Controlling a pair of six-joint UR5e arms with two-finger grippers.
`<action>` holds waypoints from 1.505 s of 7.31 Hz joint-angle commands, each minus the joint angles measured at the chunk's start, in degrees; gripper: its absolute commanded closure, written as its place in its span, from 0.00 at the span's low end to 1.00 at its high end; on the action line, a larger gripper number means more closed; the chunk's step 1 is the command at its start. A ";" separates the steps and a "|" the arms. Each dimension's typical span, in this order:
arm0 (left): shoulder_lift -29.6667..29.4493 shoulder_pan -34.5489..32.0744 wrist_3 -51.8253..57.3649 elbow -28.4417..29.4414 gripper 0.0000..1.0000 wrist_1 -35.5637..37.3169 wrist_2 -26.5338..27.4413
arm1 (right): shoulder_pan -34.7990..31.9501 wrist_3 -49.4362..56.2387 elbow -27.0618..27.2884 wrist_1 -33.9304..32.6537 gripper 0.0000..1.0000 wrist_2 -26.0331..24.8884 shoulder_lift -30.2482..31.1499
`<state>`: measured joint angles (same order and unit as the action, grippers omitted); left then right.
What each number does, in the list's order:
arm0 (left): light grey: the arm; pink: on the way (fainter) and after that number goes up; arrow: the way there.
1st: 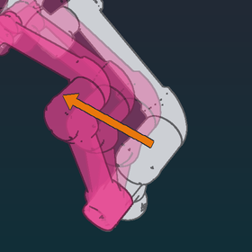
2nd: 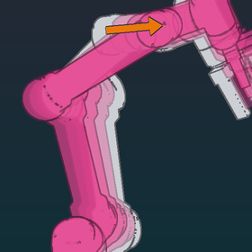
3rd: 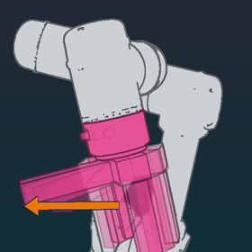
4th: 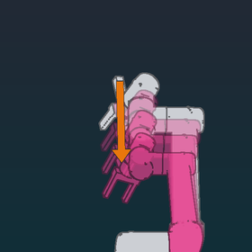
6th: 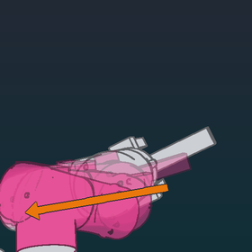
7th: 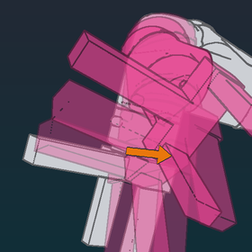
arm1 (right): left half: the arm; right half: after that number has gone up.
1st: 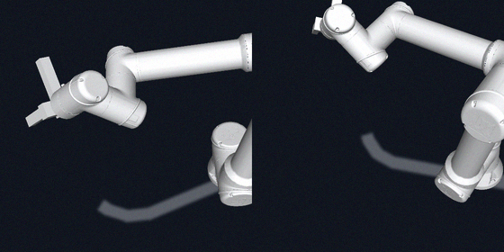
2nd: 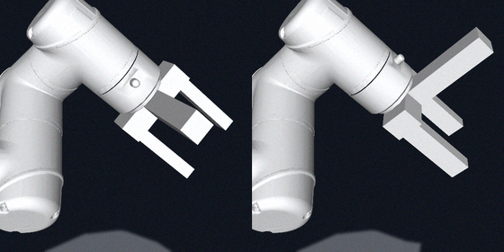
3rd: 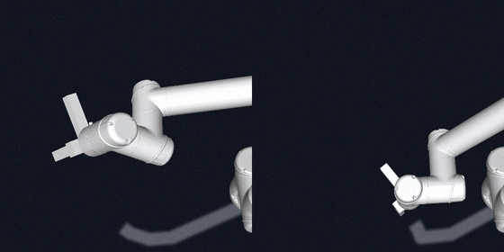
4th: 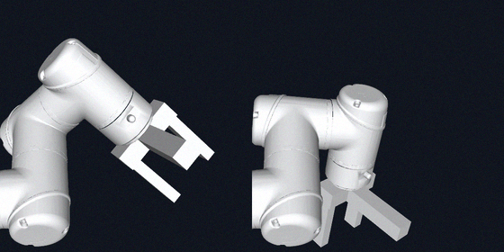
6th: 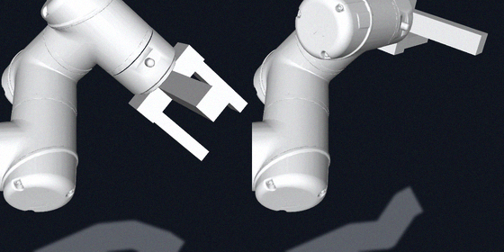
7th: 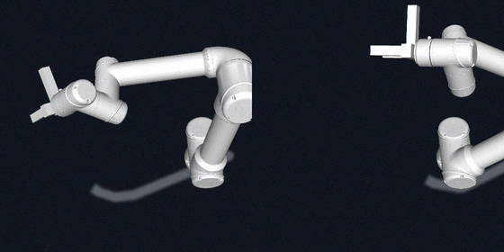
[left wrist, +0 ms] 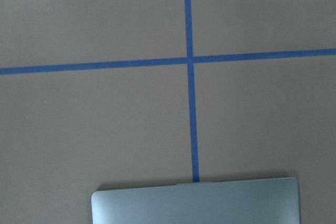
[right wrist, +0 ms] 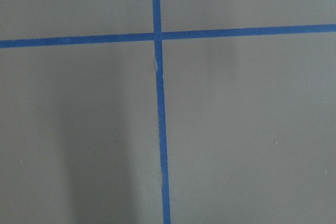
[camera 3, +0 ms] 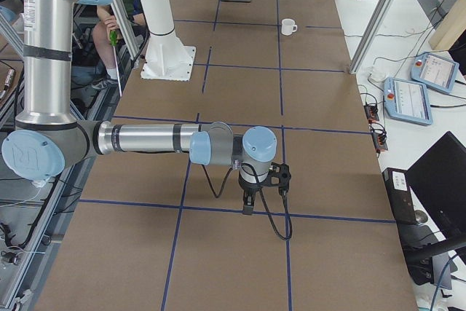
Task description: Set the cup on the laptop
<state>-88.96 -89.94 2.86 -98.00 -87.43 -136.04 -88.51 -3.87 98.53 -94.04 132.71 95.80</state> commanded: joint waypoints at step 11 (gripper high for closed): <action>-41.62 29.38 -39.16 18.14 0.00 -0.25 8.24 | 0.00 0.00 0.00 0.00 0.00 0.00 0.00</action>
<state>-126.39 -60.78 -35.52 -86.21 -85.09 -128.19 -88.51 -3.87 98.52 -94.04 132.72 95.80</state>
